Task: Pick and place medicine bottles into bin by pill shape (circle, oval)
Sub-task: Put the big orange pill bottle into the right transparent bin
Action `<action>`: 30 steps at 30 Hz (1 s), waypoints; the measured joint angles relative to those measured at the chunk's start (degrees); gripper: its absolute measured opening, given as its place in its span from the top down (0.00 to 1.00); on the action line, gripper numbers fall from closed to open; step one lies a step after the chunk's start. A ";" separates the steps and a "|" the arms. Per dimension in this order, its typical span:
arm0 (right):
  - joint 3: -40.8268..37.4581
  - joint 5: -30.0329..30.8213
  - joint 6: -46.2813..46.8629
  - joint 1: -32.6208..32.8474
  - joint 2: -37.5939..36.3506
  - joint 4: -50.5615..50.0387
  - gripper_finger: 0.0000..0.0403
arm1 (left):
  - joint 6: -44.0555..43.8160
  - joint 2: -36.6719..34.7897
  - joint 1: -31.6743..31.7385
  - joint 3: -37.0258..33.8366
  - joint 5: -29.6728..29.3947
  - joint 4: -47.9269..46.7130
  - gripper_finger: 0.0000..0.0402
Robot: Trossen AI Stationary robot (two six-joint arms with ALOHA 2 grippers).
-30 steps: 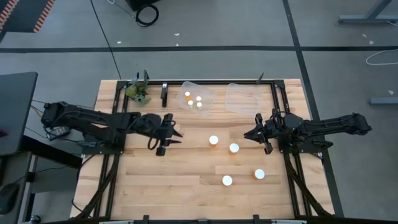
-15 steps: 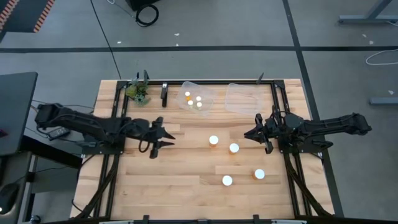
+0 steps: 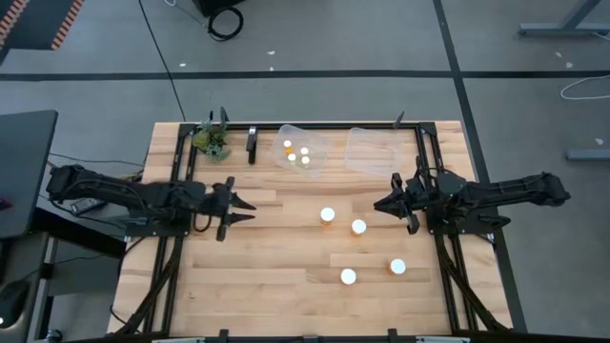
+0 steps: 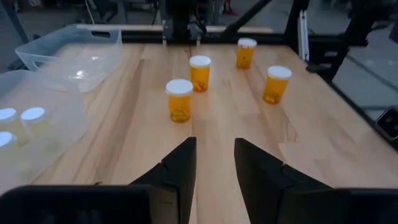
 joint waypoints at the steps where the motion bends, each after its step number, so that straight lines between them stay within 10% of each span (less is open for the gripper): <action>1: 1.24 0.02 -0.61 0.00 0.35 -1.26 0.87 | -0.40 -1.38 0.00 -0.70 -0.06 0.26 0.71; 18: 24.01 4.83 -6.73 1.86 20.17 -25.46 0.86 | -1.78 -17.12 0.00 -8.38 -4.14 0.64 0.71; 30: 39.35 12.24 -6.38 8.83 39.40 -40.03 0.57 | 0.36 -21.94 0.00 -8.38 -4.33 -1.03 0.71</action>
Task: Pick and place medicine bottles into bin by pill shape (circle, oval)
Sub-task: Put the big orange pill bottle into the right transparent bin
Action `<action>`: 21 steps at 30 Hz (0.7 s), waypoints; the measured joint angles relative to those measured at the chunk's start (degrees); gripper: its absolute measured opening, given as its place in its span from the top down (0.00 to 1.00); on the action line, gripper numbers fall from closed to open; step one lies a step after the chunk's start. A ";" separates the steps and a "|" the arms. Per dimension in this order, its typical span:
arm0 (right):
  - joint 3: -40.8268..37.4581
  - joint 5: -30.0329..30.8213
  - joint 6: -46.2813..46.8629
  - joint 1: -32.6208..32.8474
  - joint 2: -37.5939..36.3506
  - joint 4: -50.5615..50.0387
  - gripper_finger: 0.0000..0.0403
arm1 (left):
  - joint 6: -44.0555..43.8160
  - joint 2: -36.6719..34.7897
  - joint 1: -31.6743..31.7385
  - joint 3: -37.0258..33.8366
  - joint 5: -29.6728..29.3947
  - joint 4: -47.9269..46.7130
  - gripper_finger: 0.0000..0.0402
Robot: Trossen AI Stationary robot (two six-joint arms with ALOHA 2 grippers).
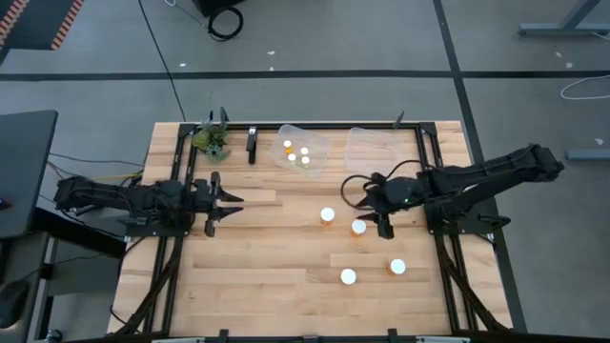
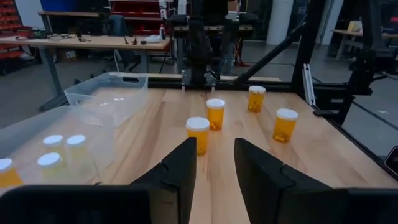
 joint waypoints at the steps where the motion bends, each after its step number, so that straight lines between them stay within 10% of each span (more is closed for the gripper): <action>1: 1.13 0.29 0.17 0.63 1.16 -0.74 0.55 | 0.02 -0.54 0.00 0.00 0.01 -0.56 0.71; 21: 23.06 6.07 3.46 5.84 25.87 -26.21 0.40 | -1.58 -10.98 0.04 -6.43 -1.01 -1.12 0.76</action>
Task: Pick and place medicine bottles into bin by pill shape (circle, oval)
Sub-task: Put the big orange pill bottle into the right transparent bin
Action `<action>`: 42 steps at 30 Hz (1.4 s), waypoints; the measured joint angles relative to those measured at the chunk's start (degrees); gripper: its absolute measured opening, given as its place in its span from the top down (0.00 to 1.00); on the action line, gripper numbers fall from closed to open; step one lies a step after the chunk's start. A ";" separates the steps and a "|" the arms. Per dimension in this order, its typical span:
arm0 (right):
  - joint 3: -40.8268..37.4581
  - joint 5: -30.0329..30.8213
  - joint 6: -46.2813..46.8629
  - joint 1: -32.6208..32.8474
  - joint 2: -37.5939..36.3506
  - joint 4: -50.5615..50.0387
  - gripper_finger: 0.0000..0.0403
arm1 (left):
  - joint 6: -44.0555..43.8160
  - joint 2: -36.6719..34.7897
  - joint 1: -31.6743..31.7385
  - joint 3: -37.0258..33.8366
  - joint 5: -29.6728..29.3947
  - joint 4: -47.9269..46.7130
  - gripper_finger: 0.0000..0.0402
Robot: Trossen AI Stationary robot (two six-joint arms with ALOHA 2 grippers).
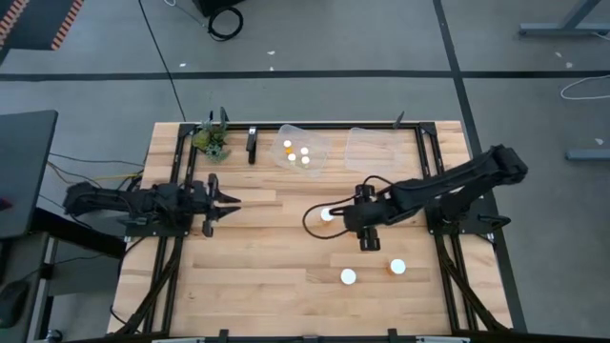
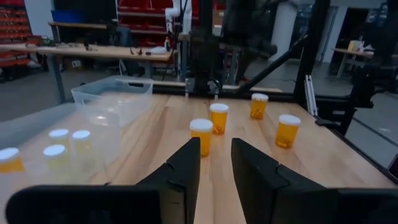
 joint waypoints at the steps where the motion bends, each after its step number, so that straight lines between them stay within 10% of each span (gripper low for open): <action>1: 0.62 0.00 -0.15 -0.19 1.12 -0.77 0.38 | 0.18 -0.60 -0.01 0.00 0.02 -0.04 0.76; 29: 0.68 -3.74 -3.63 -2.27 14.16 -3.22 0.24 | 3.15 -6.34 -0.07 -0.07 0.48 -3.46 0.78; 42: -3.06 -3.74 -3.32 -2.27 14.16 0.67 0.39 | 3.04 -6.18 -0.04 -0.07 0.52 -3.84 0.78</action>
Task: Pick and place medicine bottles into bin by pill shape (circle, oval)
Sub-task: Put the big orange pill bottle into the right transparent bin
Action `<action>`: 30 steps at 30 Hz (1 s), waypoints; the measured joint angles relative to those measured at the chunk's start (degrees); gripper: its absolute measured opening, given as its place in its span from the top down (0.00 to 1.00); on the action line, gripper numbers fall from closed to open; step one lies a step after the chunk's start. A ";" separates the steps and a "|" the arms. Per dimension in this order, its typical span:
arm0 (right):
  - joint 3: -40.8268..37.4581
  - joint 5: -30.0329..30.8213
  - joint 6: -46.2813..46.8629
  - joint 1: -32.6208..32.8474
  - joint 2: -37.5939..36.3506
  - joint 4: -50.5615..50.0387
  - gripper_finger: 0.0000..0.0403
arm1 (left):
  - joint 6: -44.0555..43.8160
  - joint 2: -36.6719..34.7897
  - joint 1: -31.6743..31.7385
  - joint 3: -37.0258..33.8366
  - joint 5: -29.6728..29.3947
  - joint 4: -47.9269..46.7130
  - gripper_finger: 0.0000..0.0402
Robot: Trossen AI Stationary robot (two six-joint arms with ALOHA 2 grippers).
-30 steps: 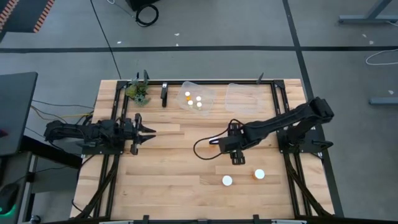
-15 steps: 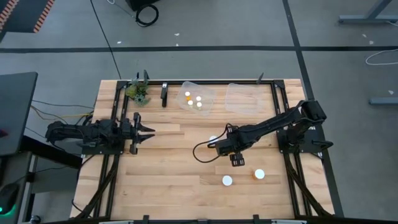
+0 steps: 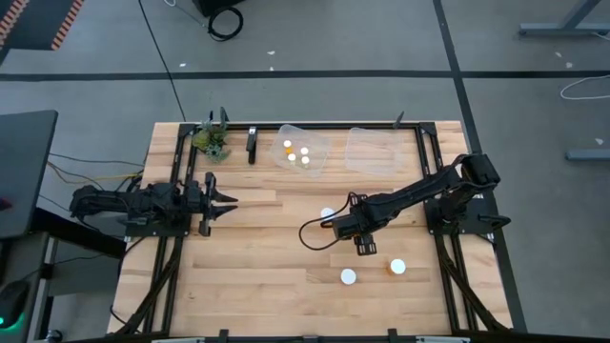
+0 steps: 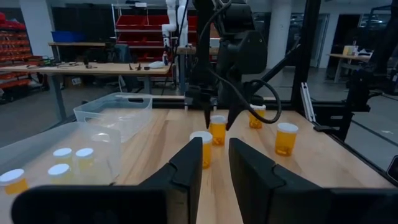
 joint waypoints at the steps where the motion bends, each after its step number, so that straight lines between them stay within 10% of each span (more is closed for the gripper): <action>1: 0.00 -0.01 0.01 0.00 0.00 0.03 0.41 | 0.00 0.00 0.00 0.00 0.00 0.04 0.79; 30: 2.54 -4.70 -11.66 -15.89 -4.13 -5.44 0.45 | -2.93 0.11 0.00 -0.07 -0.09 2.48 0.77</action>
